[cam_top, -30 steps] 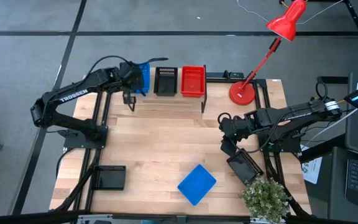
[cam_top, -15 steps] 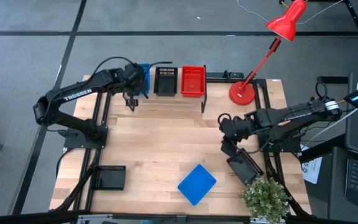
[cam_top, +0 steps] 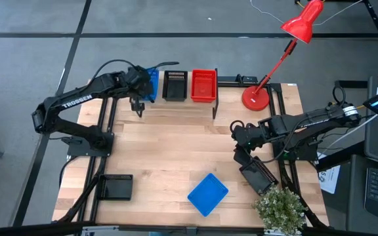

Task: Stack baskets on shelf by color
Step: Stack the top blue bin on top of the blue bin on the shelf, then move the black bins to the center of the table

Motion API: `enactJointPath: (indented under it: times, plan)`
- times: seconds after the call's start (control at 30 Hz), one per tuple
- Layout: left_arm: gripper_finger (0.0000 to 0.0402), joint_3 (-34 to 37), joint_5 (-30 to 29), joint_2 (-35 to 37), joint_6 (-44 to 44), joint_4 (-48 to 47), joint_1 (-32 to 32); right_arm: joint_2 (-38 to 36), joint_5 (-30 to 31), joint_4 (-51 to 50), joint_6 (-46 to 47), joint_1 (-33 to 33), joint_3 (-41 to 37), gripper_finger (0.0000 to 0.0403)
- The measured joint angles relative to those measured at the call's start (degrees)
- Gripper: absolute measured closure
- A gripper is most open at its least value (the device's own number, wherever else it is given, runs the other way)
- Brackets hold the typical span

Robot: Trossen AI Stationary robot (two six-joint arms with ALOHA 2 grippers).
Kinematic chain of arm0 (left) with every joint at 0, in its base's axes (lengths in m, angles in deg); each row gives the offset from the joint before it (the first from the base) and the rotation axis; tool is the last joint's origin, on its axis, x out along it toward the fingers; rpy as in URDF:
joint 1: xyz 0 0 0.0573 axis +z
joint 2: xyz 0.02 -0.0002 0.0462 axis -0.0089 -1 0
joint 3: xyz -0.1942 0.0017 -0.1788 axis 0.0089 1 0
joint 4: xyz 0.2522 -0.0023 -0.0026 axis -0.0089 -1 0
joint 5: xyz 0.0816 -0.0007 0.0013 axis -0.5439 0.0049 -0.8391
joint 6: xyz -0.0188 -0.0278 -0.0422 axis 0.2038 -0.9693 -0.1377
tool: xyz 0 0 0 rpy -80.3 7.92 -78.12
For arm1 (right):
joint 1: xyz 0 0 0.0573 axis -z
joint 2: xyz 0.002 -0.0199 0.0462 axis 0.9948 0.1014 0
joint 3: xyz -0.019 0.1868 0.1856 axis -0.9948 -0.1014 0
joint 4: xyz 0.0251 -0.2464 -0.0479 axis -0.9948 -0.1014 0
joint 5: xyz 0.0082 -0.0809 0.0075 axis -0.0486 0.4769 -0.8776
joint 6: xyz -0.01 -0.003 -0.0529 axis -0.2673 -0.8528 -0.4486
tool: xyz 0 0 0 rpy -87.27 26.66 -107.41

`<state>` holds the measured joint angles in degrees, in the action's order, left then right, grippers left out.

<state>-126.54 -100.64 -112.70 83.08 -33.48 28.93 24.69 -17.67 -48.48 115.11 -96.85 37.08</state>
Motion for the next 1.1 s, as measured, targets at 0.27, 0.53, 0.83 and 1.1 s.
enactJointPath:
  times: [0.27,0.53,0.83,1.1]
  plan:
    - [0.0320,-3.06,9.09,5.73,-24.34,-7.97,-10.75,0.00,0.00,0.46,-0.01,0.00,0.00,0.0292]
    - [0.0320,-0.18,25.60,8.21,-67.89,-32.04,-33.42,-0.02,0.23,0.50,-2.33,-0.01,0.00,0.0292]
    - [0.0320,20.79,43.70,6.93,-104.06,-12.30,-61.84,-0.02,0.63,0.52,-4.70,-0.02,0.00,0.0292]
    - [0.0320,33.80,36.40,0.95,-116.92,20.69,-77.17,-0.02,0.59,0.57,-4.51,-0.04,0.00,0.0292]
